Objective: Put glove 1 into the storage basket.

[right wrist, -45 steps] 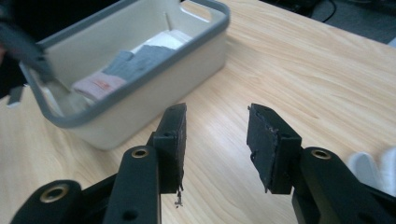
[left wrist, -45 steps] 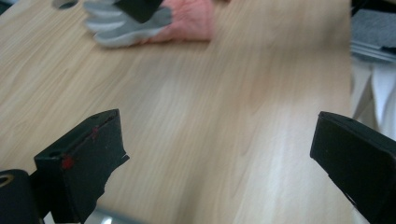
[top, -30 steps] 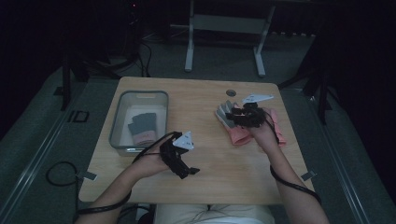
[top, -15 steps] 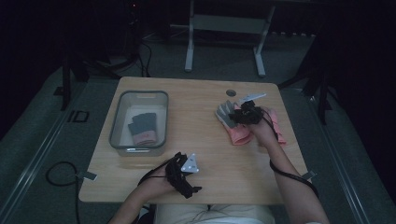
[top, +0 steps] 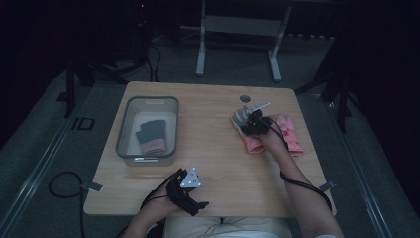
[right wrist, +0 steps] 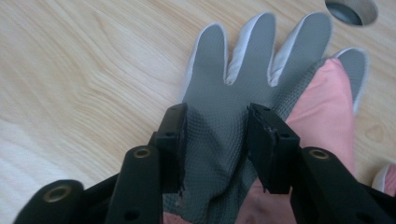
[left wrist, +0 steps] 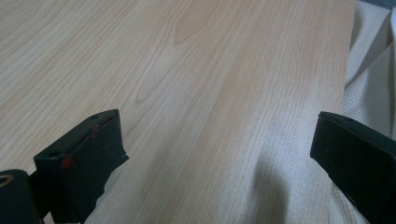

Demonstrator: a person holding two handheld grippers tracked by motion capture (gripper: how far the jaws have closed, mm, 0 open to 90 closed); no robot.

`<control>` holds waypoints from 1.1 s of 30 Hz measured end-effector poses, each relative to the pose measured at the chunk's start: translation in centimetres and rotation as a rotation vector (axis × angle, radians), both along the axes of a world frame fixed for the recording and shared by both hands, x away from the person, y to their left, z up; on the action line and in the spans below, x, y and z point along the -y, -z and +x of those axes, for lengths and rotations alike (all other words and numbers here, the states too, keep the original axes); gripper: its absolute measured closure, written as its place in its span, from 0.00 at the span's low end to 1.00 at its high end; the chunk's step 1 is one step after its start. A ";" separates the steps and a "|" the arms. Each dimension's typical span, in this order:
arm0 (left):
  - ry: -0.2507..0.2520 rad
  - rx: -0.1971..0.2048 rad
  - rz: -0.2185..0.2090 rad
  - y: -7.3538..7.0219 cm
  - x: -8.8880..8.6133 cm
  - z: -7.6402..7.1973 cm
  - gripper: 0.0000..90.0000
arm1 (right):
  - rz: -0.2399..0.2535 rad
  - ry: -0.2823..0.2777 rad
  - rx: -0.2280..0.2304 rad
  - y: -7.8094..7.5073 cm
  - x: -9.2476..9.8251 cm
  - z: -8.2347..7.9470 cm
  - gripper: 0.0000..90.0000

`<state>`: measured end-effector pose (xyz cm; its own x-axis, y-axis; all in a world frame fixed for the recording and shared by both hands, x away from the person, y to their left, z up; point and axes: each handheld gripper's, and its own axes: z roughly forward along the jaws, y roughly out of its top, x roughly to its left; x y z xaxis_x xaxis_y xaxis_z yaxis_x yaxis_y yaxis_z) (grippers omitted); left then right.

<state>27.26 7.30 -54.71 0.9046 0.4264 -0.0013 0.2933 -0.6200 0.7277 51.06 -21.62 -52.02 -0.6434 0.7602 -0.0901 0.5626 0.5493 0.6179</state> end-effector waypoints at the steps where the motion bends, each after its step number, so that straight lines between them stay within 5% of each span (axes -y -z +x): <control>1: 0.000 -0.002 0.000 0.0 0.0 0.0 0.03 | 0.001 0.006 -0.003 0.2 0.1 0.0 0.67; 8: -0.002 0.005 -0.002 0.2 -0.2 0.0 0.03 | 0.062 0.041 -0.006 1.1 0.9 0.0 0.89; 14: -0.003 -0.007 -0.008 0.3 -0.3 0.0 0.03 | 0.209 0.086 0.029 -0.8 1.6 -1.4 0.97; 17: 0.002 -0.015 -0.007 0.4 -0.2 -0.1 0.03 | 0.266 0.090 0.068 -3.5 1.8 -3.0 0.98; 21: 0.006 -0.011 0.000 0.5 -0.1 -0.1 0.03 | 0.274 0.099 0.126 -6.3 1.4 -5.1 0.98; 22: 0.006 -0.003 0.002 0.5 0.0 -0.2 0.03 | 0.300 0.108 0.175 -8.2 1.1 -6.8 0.98; 27: 0.002 0.011 -0.016 0.4 -0.1 -0.3 0.03 | 0.327 0.082 0.259 -11.5 -0.6 -11.4 0.98; 33: 0.007 0.032 -0.020 0.3 -0.3 -0.4 0.03 | 0.353 0.158 0.252 -11.7 -2.0 -15.0 0.98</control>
<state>26.90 7.55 -54.99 0.9074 0.4199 0.0190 0.2653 -0.6071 0.7490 36.09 -19.65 -40.35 -0.5082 0.8596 0.0536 0.4307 0.1998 0.8801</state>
